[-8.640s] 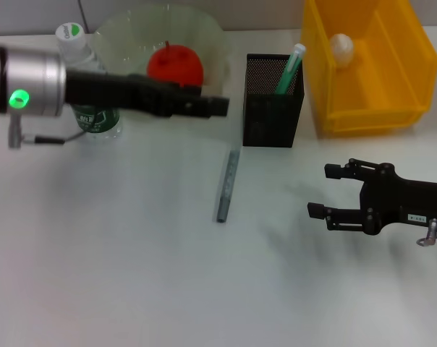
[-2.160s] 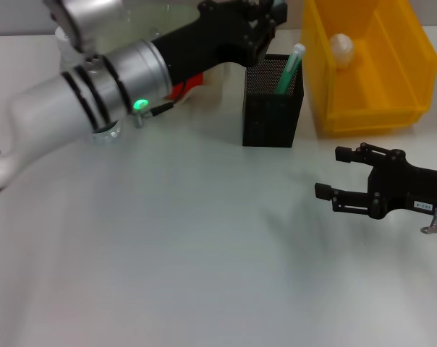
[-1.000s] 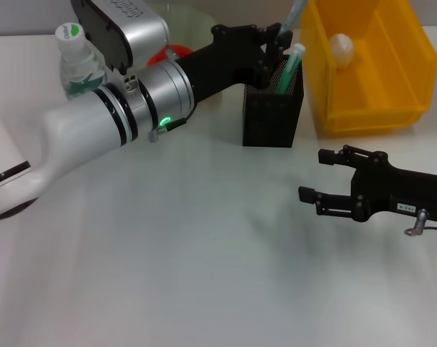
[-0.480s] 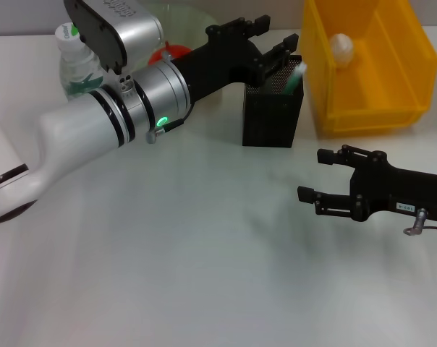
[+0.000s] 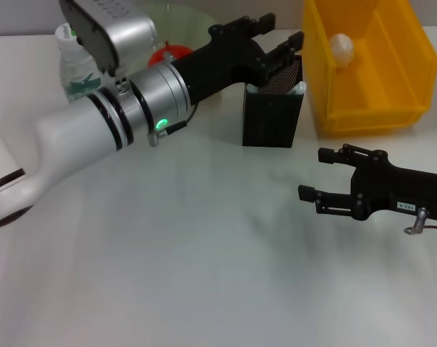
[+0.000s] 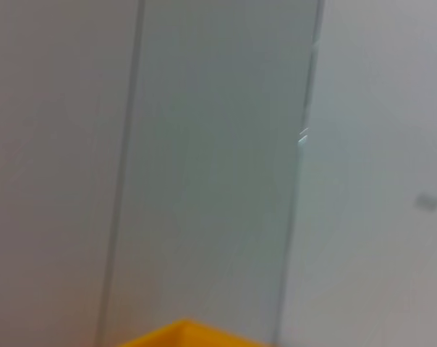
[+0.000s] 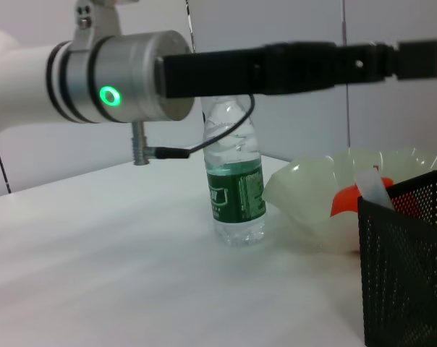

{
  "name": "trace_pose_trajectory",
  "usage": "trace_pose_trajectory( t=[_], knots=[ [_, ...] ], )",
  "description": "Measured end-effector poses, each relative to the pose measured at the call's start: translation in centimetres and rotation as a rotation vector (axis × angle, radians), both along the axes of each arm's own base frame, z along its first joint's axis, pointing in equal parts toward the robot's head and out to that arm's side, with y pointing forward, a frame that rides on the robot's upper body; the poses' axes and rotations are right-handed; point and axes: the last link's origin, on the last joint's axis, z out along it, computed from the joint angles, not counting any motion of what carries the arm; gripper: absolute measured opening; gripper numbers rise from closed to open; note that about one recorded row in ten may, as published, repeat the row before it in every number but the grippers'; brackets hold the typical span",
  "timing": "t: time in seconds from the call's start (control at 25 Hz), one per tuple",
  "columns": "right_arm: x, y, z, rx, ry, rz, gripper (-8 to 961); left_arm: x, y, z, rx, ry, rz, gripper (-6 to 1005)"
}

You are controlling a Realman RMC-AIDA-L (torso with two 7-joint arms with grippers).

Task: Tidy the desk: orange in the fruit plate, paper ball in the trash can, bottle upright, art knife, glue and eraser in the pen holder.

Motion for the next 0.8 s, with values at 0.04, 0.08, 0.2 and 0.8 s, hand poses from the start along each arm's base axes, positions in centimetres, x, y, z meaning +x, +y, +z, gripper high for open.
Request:
trace_pose_trajectory(
  t=[0.04,0.08,0.2,0.8],
  knots=[
    [0.0,0.0,0.0,0.001,0.002,0.000,823,0.1,-0.3,0.1,-0.009,-0.020,-0.017,551],
    [-0.1,0.0,0.1,0.001,0.005,0.001,823,0.2,-0.8,0.3,-0.020,-0.046,-0.038,552],
    [-0.1,0.0,0.1,-0.003,0.013,0.002,823,0.1,-2.1,1.0,-0.063,-0.105,-0.091,556],
    [-0.8,-2.5,1.6,-0.237,0.102,0.035,822,-10.0,-9.6,5.8,-0.393,0.028,-0.167,808]
  ],
)
